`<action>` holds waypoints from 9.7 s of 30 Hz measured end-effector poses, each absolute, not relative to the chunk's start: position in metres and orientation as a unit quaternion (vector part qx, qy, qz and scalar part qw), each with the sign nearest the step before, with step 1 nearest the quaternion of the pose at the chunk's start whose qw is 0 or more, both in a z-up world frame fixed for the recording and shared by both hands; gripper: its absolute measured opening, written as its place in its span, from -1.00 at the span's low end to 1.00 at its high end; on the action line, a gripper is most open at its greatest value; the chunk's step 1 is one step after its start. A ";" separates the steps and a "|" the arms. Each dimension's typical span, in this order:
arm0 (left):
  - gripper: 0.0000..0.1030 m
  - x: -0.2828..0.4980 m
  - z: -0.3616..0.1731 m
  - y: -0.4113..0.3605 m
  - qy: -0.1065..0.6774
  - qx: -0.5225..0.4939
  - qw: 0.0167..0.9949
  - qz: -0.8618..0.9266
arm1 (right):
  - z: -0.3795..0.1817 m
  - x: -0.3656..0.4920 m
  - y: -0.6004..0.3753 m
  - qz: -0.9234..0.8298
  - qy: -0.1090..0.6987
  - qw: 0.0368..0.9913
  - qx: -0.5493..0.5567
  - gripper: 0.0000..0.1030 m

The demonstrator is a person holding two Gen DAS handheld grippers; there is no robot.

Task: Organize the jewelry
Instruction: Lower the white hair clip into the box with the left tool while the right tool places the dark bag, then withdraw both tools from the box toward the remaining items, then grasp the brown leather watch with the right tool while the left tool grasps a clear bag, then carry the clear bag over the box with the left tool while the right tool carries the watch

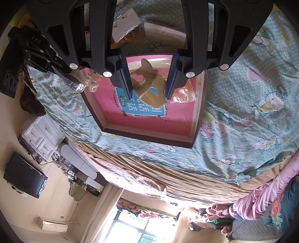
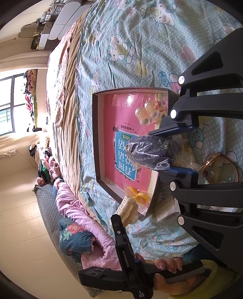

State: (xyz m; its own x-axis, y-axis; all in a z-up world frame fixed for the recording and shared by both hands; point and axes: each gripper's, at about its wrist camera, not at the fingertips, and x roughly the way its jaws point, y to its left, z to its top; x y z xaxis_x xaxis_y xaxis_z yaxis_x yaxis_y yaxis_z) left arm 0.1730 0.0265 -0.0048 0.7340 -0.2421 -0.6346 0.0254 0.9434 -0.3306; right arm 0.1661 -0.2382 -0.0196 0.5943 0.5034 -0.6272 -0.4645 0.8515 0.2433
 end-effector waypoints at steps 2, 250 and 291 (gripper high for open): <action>-0.45 0.178 -0.006 0.022 0.358 -0.150 0.919 -0.075 | -0.019 0.171 -0.239 0.269 0.359 0.893 0.029 -0.47; -0.86 0.199 -0.046 0.032 0.388 -0.194 0.899 -0.065 | -0.022 0.233 -0.229 0.232 0.327 0.915 -0.046 -0.28; -0.86 0.204 -0.068 0.031 0.417 -0.189 0.886 -0.077 | -0.058 0.272 -0.224 0.197 0.361 0.911 -0.027 -0.24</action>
